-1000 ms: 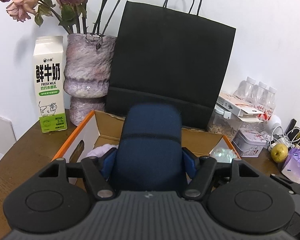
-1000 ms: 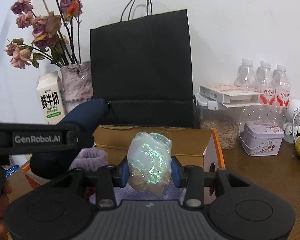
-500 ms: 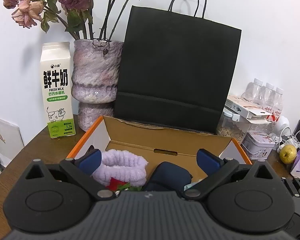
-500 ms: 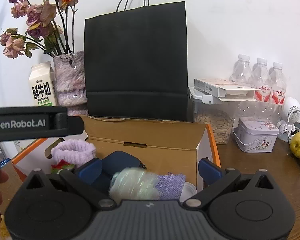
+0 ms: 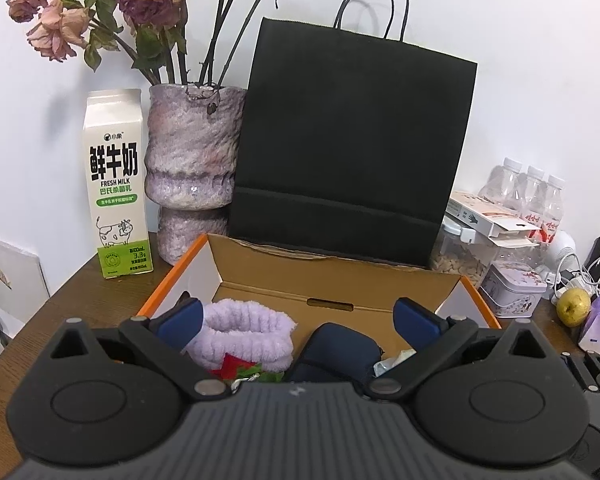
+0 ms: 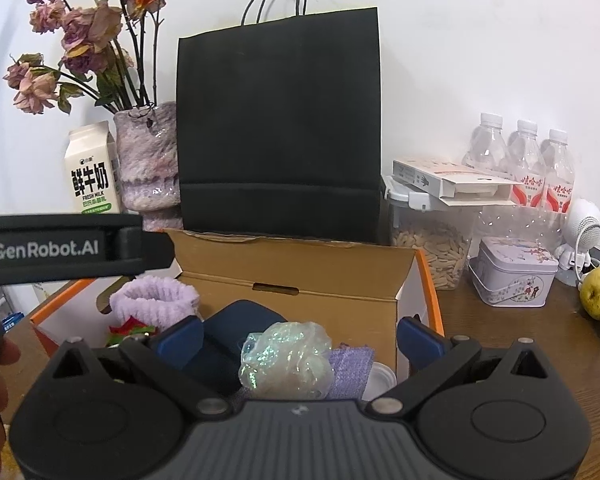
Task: Organize objects
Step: 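Lower and open the left tool in the box while the right tool releases the plastic bag inside, then withdraw both open tools from the red box back over the table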
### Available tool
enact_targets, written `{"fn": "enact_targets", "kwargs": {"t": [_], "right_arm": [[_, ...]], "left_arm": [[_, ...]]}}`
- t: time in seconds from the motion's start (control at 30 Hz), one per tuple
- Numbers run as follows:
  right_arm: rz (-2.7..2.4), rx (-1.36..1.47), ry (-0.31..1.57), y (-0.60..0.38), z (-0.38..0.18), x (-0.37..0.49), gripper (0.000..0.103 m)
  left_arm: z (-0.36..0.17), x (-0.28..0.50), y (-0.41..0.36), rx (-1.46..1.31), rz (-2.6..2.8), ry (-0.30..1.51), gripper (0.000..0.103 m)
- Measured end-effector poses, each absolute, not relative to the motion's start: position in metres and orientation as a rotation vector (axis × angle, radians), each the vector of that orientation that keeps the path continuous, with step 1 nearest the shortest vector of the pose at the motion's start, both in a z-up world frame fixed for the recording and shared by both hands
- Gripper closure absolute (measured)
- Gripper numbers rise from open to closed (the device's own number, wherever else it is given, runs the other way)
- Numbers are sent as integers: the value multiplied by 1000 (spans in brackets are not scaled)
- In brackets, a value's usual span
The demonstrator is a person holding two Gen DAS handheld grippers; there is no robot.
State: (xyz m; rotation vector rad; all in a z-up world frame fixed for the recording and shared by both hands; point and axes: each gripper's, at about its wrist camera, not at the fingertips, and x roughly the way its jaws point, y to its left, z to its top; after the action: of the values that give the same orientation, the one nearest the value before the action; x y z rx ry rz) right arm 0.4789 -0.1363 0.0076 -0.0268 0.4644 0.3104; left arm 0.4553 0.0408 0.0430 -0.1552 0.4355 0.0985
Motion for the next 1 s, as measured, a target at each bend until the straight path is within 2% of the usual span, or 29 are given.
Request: {"fn": "enact_targets", "kwargs": {"t": [0.57, 1.0], "right_arm": [[323, -85, 454, -148, 16, 442, 0], [304, -75, 432, -178, 18, 400, 0]], "left_arm": [[57, 406, 53, -149, 111, 334, 0], [45, 361, 57, -102, 102, 343, 0]]}}
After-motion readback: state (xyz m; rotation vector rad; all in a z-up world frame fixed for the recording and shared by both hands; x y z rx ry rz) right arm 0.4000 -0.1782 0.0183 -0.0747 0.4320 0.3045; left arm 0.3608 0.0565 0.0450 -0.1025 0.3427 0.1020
